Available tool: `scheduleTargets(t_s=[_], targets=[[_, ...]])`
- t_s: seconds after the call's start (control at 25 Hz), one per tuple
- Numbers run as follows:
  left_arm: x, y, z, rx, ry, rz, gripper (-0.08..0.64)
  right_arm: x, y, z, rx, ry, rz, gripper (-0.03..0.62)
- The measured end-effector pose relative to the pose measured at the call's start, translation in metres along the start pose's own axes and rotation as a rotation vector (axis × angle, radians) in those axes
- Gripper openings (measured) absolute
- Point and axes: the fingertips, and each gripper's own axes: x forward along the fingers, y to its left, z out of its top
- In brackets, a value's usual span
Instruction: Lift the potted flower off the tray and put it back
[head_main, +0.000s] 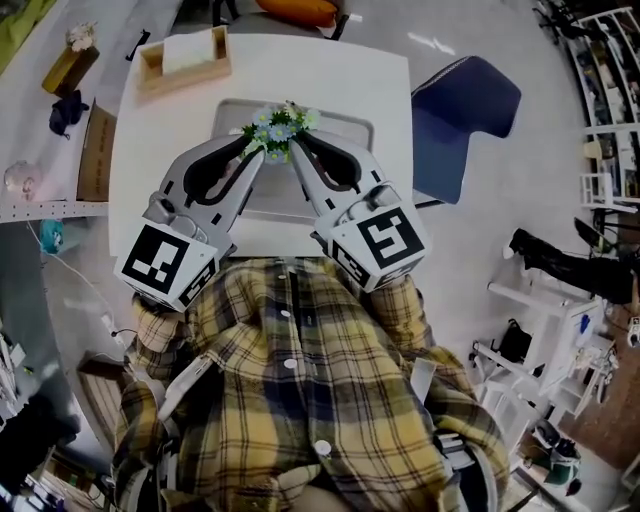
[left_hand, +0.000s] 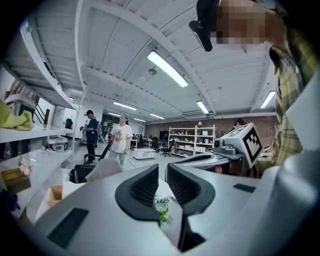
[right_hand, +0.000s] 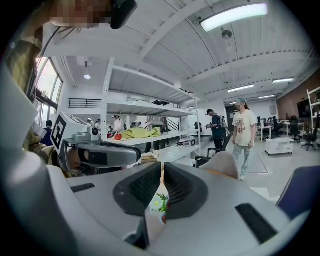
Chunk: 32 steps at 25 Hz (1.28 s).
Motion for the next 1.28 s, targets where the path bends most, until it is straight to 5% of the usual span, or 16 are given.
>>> scheduleTargets(t_s=[0.28, 1.28], targets=[[0.007, -0.007, -0.002, -0.013, 0.007, 0.015, 0.009, 0.0, 0.003, 0.005, -0.018, -0.014, 0.01, -0.002], [0.012, 0.008, -0.004, -0.011, 0.024, -0.004, 0.009, 0.015, -0.003, 0.004, -0.001, 0.017, 0.021, -0.003]])
